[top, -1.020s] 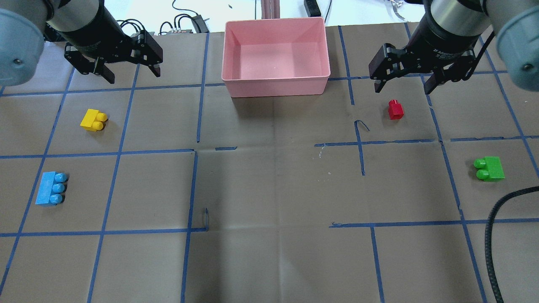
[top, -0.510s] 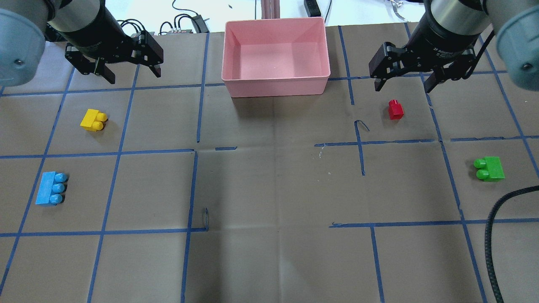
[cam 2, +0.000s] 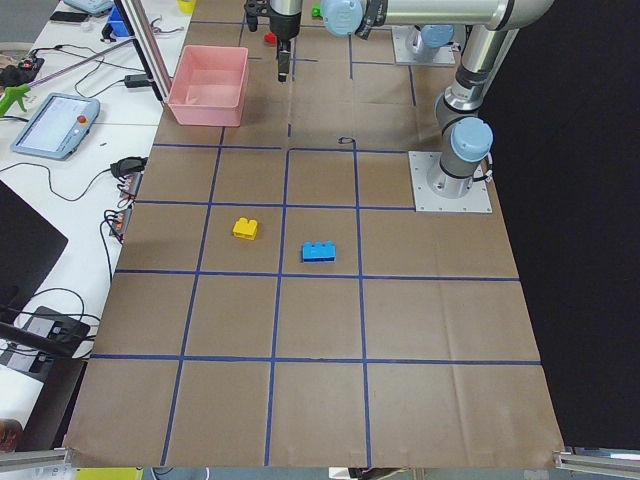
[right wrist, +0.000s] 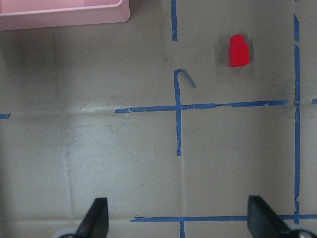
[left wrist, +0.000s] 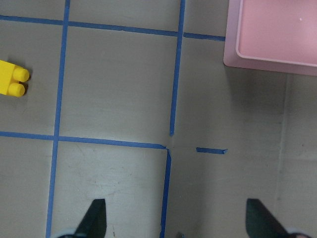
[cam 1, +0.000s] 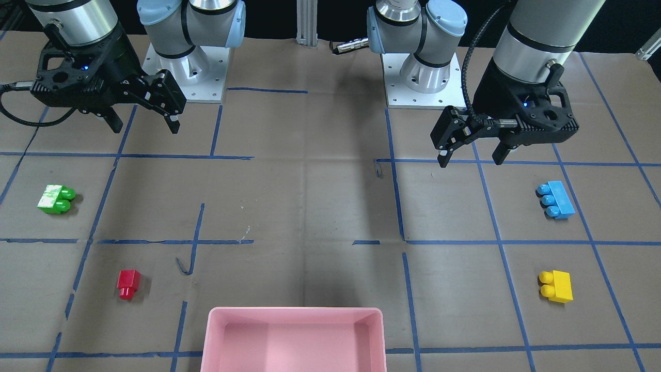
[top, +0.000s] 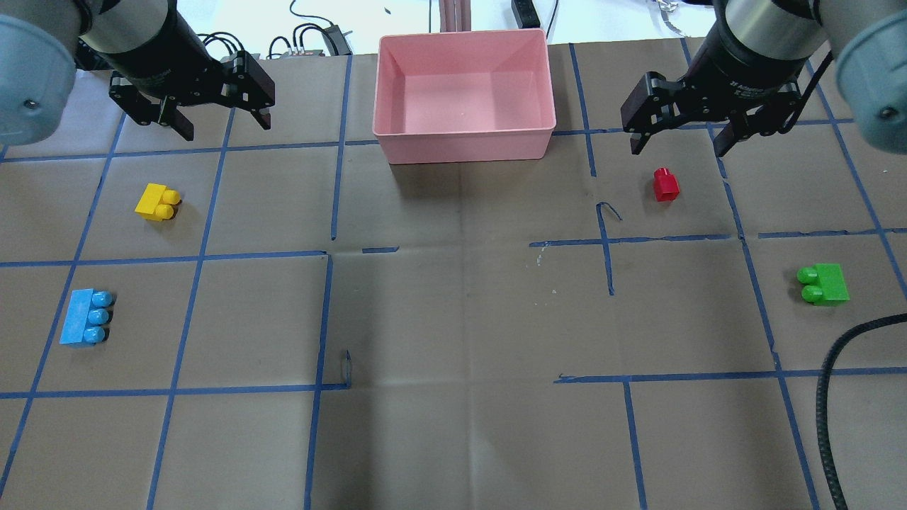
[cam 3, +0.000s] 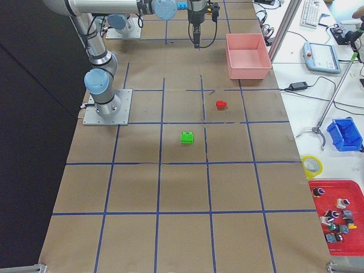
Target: Put all blocks into box
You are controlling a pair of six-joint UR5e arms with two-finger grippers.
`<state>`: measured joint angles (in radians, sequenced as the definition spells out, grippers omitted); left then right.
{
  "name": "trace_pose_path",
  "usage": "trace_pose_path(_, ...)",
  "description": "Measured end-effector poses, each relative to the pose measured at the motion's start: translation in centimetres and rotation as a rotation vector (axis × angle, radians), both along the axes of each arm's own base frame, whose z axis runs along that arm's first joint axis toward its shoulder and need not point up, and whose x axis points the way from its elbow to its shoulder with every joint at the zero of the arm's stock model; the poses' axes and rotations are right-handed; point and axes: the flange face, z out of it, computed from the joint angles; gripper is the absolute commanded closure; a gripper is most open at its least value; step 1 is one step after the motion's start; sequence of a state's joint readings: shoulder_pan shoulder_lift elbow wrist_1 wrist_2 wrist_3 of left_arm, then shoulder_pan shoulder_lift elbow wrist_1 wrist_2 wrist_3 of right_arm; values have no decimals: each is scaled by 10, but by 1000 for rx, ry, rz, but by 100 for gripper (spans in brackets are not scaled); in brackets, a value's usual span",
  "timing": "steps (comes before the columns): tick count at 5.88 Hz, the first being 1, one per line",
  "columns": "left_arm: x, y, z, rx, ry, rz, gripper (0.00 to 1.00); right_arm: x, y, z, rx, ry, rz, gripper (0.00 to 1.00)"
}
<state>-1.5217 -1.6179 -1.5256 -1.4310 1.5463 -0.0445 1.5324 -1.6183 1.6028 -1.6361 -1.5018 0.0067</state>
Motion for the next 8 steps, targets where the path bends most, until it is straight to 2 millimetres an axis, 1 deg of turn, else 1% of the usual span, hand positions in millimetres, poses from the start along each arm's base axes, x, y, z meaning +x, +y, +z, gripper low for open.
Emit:
trace_pose_path(3, 3, -1, 3, -8, -7, 5, 0, 0, 0, 2, -4, -1, 1, 0)
trace_pose_path(4, 14, -3, 6, -14, -16, 19, 0, 0, 1, 2, -4, -1, 1, 0)
trace_pose_path(5, 53, -9, 5, -15, -26, 27, 1, 0, 0, 1, -1, -1, 2, 0)
trace_pose_path(6, 124, -13, -1, -1, -37, 23, 1, 0, 1, -1, 4, -2, 2, 0)
trace_pose_path(7, 205, -8, -11, 24, -43, 34, 1, 0, 1, -3, 9, -2, 2, 0)
trace_pose_path(8, 267, 6, -21, 48, -47, 36, 1, 0, 1, -6, 16, -2, 2, 0)
